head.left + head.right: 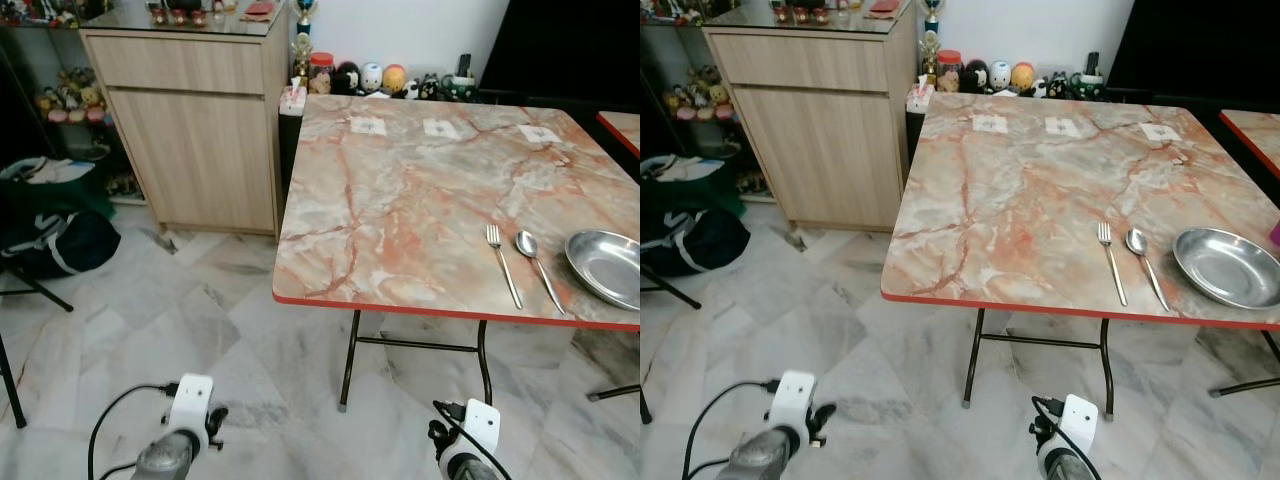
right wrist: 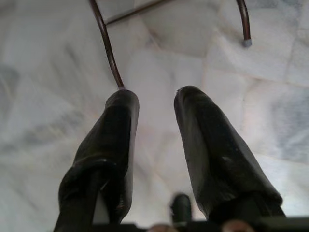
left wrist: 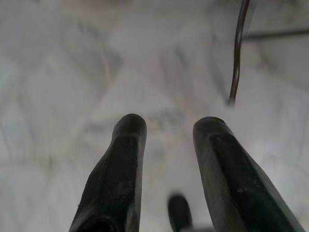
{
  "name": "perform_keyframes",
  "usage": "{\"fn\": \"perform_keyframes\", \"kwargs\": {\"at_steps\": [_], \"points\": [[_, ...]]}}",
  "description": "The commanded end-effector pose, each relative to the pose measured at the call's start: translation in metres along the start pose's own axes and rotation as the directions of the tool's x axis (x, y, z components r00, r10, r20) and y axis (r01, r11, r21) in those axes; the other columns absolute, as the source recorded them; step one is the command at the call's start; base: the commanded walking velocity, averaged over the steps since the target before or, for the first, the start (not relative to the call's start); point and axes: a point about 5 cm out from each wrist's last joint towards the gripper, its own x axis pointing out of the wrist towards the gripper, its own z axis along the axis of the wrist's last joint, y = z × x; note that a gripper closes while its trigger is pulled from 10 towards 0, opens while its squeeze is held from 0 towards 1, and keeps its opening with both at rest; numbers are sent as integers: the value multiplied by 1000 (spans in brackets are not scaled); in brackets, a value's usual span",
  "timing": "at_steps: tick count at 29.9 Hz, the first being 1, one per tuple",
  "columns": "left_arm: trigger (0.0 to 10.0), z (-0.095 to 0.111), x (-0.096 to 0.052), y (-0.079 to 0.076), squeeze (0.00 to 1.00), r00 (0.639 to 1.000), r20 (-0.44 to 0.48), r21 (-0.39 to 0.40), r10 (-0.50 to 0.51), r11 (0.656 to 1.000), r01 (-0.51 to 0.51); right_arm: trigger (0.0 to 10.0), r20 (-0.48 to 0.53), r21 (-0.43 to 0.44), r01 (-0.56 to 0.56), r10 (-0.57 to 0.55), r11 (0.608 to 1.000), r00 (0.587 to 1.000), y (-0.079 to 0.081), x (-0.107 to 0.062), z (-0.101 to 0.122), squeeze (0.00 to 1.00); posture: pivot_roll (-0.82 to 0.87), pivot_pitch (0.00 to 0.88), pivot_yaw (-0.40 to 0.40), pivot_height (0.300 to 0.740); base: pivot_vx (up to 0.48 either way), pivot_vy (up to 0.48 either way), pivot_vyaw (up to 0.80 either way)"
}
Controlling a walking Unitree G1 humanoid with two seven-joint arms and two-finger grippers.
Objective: Setting the table
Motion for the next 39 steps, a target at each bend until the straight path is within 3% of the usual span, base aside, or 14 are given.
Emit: {"fn": "perform_keyframes", "kwargs": {"at_steps": [1, 6, 7, 11, 15, 18, 23, 26, 27, 28, 29, 32, 35, 39], "points": [[10000, 22, 5, -7, 0, 994, 104, 43, -45, 998, 40, 10000, 61, 40, 23, -26, 999, 998, -11, -1, 6, 0, 77, 0, 4, 740, 0, 0, 0], [10000, 28, 6, -15, 0, 984, 139, 98, -107, 991, 94, 10000, 83, 92, 63, -71, 994, 994, -16, -3, 6, 0, 47, 0, 42, 740, 0, 0, 0], [10000, 29, 6, -14, 0, 983, 145, 111, -115, 989, 99, 10000, 187, 107, 75, -94, 991, 978, -19, -4, 20, 0, 42, 0, 36, 740, 0, 0, 0], [10000, 30, 6, -12, 0, 982, 149, 116, -113, 989, 96, 10000, 313, 117, 75, -108, 990, 943, -23, -6, 39, 0, 42, 0, 36, 740, 0, 0, 0], [10000, 45, 3, -2, 0, 961, 272, 63, -48, 997, 32, 10000, 423, -34, 104, -80, 994, 903, -22, -22, 39, 0, 34, 0, -11, 740, 0, 0, 0], [10000, 47, -2, 3, 0, 947, 320, 38, -17, 999, 5, 10000, 474, -30, 120, -91, 992, 876, -28, -30, 45, 0, 32, 0, -11, 740, 0, 0, 0], [10000, 54, -8, 12, 0, 923, 386, 37, 6, 999, -22, 10000, 561, -64, 122, -65, 990, 825, -21, -52, 60, 0, 47, 0, -9, 740, 0, 0, 0], [10000, 58, -25, 33, 0, 883, 464, 30, 67, 995, -91, 10000, 620, -96, 142, -52, 985, 783, -10, -85, 59, 0, 53, 0, -11, 740, 0, 0, 0], [10000, 58, -25, 33, 0, 883, 464, 30, 67, 995, -91, 10000, 620, -96, 142, -52, 985, 783, -10, -85, 59, 0, 53, 0, -11, 740, 0, 0, 0], [10000, 60, -35, 40, 0, 860, 501, 22, 94, 992, -121, 10000, 642, -95, 151, -55, 984, 764, -8, -101, 62, 0, 54, 0, -7, 740, 0, 0, 0], [10000, 62, -38, 42, 0, 851, 515, 19, 101, 991, -129, 10000, 649, -100, 150, -50, 984, 759, -7, -106, 64, 0, 54, 0, -7, 740, 0, 0, 0], [10000, 71, -44, 43, 0, 827, 553, 20, 105, 990, -139, 10000, 676, -122, 150, -28, 981, 736, -5, -114, 72, 0, 54, 0, 3, 740, 0, 0, 0], [10000, 110, -40, 35, 0, 765, 641, 41, 56, 993, -107, 10000, 734, -80, 154, -47, 985, 677, -1, -113, 91, 0, 53, 0, 15, 740, 0, 0, 0], [10000, 131, -37, 23, 0, 737, 676, 51, 17, 996, -70, 10000, 739, -37, 98, -39, 994, 673, 7, -114, 105, 0, 54, 0, 13, 740, 0, 0, 0]]}}
